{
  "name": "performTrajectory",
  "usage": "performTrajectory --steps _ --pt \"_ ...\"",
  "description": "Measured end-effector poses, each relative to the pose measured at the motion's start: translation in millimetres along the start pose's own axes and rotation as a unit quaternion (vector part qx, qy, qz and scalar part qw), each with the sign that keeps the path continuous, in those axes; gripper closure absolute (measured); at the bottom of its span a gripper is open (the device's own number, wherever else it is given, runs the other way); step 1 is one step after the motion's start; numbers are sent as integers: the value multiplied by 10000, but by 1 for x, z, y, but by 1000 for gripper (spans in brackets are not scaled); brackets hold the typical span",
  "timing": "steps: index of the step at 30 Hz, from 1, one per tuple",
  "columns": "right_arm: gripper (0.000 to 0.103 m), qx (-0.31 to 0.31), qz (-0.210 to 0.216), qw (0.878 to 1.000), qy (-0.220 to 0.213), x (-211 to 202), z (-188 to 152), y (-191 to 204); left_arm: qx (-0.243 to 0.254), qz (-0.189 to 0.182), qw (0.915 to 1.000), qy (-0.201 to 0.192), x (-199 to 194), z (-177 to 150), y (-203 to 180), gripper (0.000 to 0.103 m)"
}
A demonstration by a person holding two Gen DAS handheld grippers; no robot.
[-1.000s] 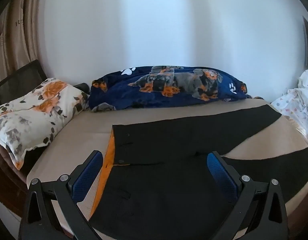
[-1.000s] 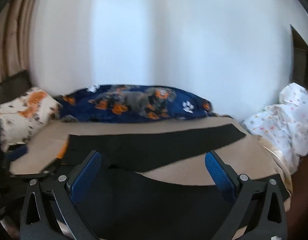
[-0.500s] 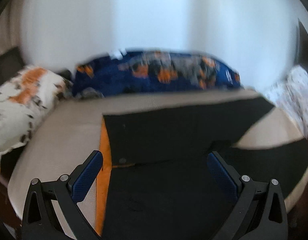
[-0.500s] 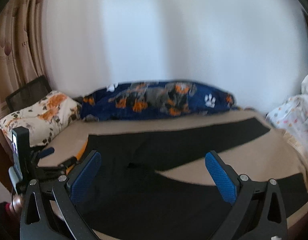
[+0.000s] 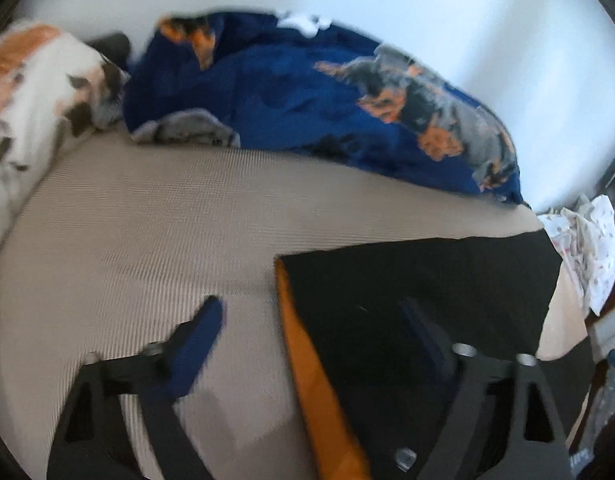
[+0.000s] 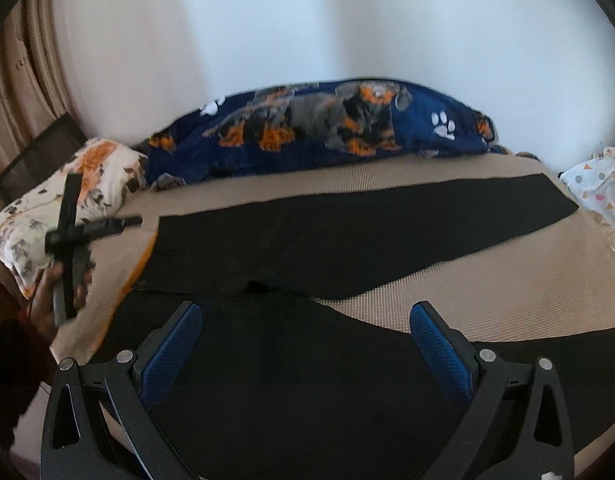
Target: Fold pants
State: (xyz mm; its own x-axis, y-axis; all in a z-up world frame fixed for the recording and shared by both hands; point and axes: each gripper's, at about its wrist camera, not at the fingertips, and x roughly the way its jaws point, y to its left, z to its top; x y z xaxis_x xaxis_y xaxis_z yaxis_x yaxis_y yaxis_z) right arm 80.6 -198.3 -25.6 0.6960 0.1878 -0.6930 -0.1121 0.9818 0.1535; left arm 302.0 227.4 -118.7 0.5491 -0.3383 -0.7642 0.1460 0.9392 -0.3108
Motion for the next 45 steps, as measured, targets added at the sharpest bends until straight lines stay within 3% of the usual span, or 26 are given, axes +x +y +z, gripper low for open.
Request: performTrajectory --steps 2,10,13,14,15,16,17,18,20,25,30,34,39,42,45 --pt "0 47 -29 9999 132 11 1 -2 -51 -71 9997 241 20 8 12 35" --pt "0 53 13 9991 430 41 -1 1 489 -372 9965 572 55 21 7 34" --pt "0 31 31 9989 477 47 -2 4 616 -61 9965 554 64 25 -6 38" --pt "0 41 39 9988 491 48 -3 5 734 101 9957 557 65 25 -12 63" --pt "0 58 48 9987 506 49 -2 5 829 38 9951 547 65 24 -17 73" --pt "0 89 70 9986 518 50 -2 4 822 216 9954 438 62 23 -23 79" --pt "0 119 107 9985 527 51 -2 2 821 398 9954 308 57 21 -28 93" --pt "0 167 161 9983 542 52 0 1 853 624 9943 130 51 17 -34 93" --pt "0 378 386 9967 607 54 3 -6 865 681 9938 -165 35 9 -46 93" --pt "0 1152 1048 9861 584 61 25 -36 855 345 9926 -796 -24 -21 -78 93" --pt "0 2166 1769 9577 683 88 54 -76 1029 51 9859 -1322 -79 -70 -113 93" --pt "0 2558 2093 9405 793 116 78 -94 1021 -163 9827 -1538 -114 -115 -131 93" --pt "1 3108 2290 9171 996 151 93 -115 1002 -198 9846 -1417 -125 -165 -147 93" --pt "12 3328 2088 9123 1154 172 94 -127 909 -227 9876 -1262 -121 -179 -148 92" --pt "38 3421 2115 9042 1435 198 93 -133 840 -218 9893 -1169 -117 -182 -147 92"
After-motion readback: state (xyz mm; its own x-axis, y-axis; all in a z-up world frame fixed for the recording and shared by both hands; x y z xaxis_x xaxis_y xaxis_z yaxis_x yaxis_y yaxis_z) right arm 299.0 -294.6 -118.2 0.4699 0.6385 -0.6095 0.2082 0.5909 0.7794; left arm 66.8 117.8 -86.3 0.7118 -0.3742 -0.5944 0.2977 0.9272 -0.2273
